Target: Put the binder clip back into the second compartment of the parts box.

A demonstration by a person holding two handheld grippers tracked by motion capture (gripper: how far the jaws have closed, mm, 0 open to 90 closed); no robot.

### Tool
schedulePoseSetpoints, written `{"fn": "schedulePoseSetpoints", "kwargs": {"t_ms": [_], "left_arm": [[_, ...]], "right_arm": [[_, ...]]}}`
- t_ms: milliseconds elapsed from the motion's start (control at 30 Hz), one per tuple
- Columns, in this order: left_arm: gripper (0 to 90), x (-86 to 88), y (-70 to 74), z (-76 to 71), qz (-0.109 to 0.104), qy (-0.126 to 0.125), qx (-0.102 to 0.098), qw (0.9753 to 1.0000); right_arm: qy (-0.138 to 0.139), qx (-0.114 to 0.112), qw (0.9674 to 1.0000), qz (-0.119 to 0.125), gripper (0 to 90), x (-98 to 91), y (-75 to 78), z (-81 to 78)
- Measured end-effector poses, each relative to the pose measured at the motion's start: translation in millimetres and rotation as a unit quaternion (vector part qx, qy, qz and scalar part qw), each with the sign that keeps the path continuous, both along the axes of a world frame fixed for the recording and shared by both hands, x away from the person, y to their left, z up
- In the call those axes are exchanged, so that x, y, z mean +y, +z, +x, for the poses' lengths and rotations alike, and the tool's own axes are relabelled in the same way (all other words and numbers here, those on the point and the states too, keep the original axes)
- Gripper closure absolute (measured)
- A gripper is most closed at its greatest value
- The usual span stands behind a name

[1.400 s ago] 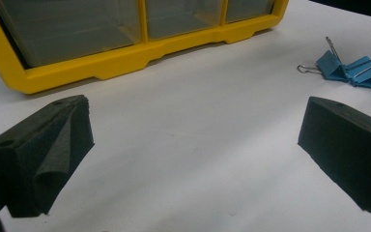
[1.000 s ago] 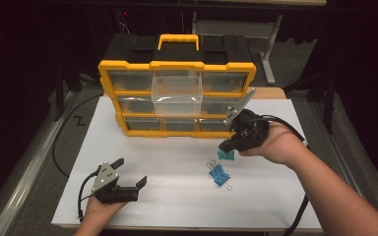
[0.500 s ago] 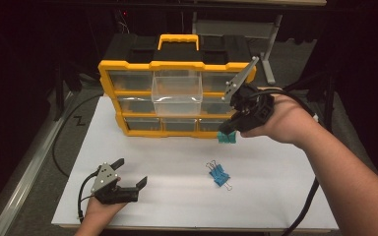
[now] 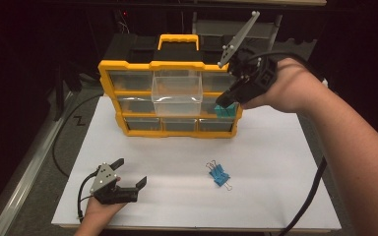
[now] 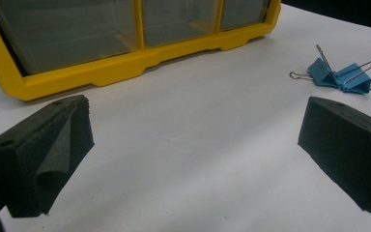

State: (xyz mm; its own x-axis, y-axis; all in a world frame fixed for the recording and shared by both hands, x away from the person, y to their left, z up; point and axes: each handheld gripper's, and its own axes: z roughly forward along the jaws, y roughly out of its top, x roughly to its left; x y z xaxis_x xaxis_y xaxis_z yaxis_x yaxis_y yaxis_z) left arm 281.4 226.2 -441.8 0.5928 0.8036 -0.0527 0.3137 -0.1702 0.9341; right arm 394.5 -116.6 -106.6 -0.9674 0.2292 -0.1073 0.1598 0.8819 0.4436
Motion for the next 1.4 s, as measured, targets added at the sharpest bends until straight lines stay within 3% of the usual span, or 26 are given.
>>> {"fn": "schedulePoseSetpoints", "kwargs": {"t_ms": [333, 800, 1067, 1400], "left_arm": [[0.1, 1.2, 0.3, -0.2, -0.003, 0.001, -0.002, 1.0000], [0.1, 1.9, 0.4, -0.4, -0.002, -0.001, -0.002, 1.0000], [0.1, 2.6, 0.5, -0.5, -0.005, 0.000, -0.002, 1.0000], [0.1, 2.3, 0.3, -0.4, -0.002, -0.001, -0.002, 1.0000]], "right_arm": [[0.013, -0.016, 0.9998, -0.005, 90.0, 24.5, 23.2, 8.0], [0.031, -0.036, 0.9989, -0.006, 90.0, 70.8, 37.3, 24.1], [0.028, -0.041, 0.9987, -0.005, 90.0, 85.9, 33.8, 37.0], [0.026, -0.028, 0.9991, -0.020, 90.0, 98.1, 8.8, 55.0]]}}
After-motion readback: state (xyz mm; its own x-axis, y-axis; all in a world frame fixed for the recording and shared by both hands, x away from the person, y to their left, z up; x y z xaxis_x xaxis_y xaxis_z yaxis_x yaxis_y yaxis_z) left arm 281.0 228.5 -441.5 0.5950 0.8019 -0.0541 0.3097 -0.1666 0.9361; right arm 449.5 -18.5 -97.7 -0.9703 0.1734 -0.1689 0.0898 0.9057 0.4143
